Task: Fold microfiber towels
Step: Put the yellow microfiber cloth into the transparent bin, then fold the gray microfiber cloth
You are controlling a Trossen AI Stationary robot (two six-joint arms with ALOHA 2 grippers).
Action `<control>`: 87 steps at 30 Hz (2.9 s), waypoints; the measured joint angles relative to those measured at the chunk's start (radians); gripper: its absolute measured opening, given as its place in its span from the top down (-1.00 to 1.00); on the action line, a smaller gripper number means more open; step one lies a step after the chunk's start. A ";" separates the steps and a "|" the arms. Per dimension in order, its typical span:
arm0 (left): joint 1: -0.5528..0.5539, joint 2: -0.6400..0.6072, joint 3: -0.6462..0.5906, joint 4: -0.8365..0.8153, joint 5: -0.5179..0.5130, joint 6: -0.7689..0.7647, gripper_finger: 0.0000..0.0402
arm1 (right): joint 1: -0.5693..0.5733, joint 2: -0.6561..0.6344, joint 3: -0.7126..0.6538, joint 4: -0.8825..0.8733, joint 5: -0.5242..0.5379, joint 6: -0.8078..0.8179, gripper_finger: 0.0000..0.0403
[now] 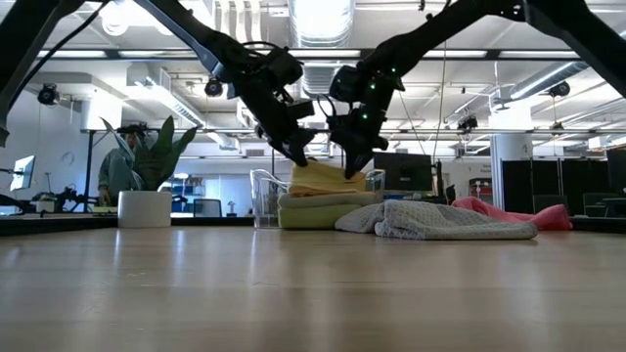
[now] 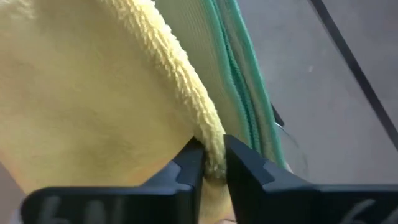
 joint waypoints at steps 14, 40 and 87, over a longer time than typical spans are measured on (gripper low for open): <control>0.001 -0.074 0.015 -0.007 -0.215 0.000 0.27 | -0.040 -0.025 0.171 -0.200 0.045 0.007 0.18; -0.265 -0.453 -0.293 -0.234 -0.171 -0.198 0.25 | 0.214 -0.488 -0.388 -0.279 -0.195 0.591 0.34; -0.788 -0.497 -0.433 -0.192 -0.146 -0.667 0.25 | 0.828 -0.516 -1.016 0.224 0.169 1.448 0.37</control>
